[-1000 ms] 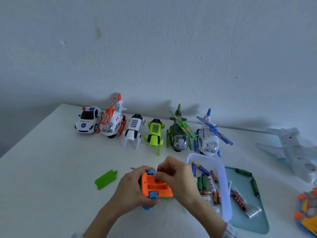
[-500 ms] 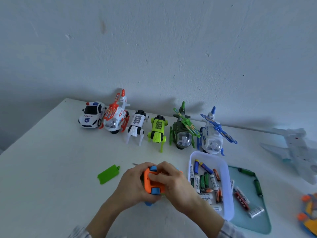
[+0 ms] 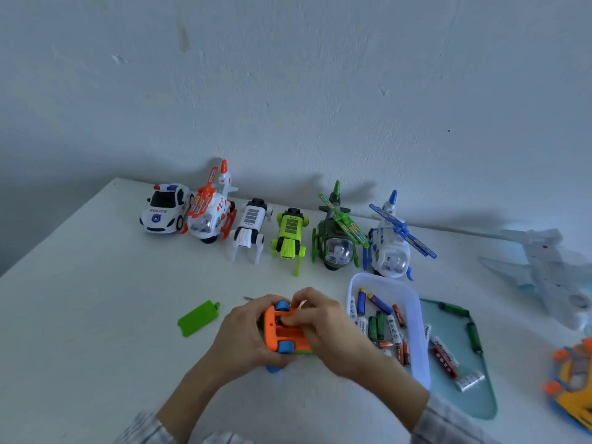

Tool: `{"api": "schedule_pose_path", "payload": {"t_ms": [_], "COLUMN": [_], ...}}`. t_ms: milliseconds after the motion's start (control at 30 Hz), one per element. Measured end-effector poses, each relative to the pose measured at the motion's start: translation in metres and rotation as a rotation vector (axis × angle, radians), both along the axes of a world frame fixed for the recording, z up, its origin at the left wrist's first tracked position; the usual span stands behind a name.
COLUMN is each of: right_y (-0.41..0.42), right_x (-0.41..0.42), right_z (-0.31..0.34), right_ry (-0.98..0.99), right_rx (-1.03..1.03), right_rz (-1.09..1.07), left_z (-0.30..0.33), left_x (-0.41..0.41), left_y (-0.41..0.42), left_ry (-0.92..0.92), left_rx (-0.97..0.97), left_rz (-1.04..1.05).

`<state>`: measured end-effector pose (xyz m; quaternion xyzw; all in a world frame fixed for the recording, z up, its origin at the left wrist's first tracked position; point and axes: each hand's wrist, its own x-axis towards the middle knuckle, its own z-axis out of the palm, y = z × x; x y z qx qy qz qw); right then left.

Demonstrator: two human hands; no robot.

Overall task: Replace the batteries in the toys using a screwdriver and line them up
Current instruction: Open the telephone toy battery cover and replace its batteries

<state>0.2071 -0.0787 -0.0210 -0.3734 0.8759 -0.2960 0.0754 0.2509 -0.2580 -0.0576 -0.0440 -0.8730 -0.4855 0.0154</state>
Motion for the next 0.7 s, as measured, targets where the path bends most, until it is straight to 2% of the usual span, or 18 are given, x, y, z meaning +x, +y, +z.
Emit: {"api": "schedule_pose_path", "payload": {"t_ms": [100,200,267,333,400,467,567,700], "right_y": [0.018,0.055,0.087,0.119,0.139,0.149,0.156,0.155], "right_x": [-0.014,-0.025,-0.032,-0.039,-0.039,-0.038,-0.037,-0.031], "right_z": [0.023,0.036,0.037,0.03,0.024,0.022,0.02,-0.001], "right_ry": [-0.053,-0.036,-0.04,-0.087,-0.168,-0.223,-0.201,-0.196], "right_rx": [-0.034,-0.06,0.022,0.214,0.396,0.462,0.504,0.743], "right_rz": [-0.108,-0.399,-0.601,-0.715,-0.769,-0.799,-0.841,-0.814], "left_z": [-0.003,-0.004,-0.005,-0.005,-0.005,-0.005,-0.006,-0.007], "left_x": [-0.001,0.0,0.001,0.0,0.001,0.001,0.003,0.006], "left_y": [-0.001,0.0,0.001,0.001,0.001,0.002,0.003,0.003], "left_ry": [-0.004,-0.002,-0.007,-0.006,-0.007,-0.007,0.006,0.021], "left_rx": [-0.012,-0.005,0.002,0.007,0.014,0.013,0.002,-0.002], "left_rz": [-0.004,-0.008,-0.012,-0.011,-0.01,-0.012,-0.01,0.009]}}
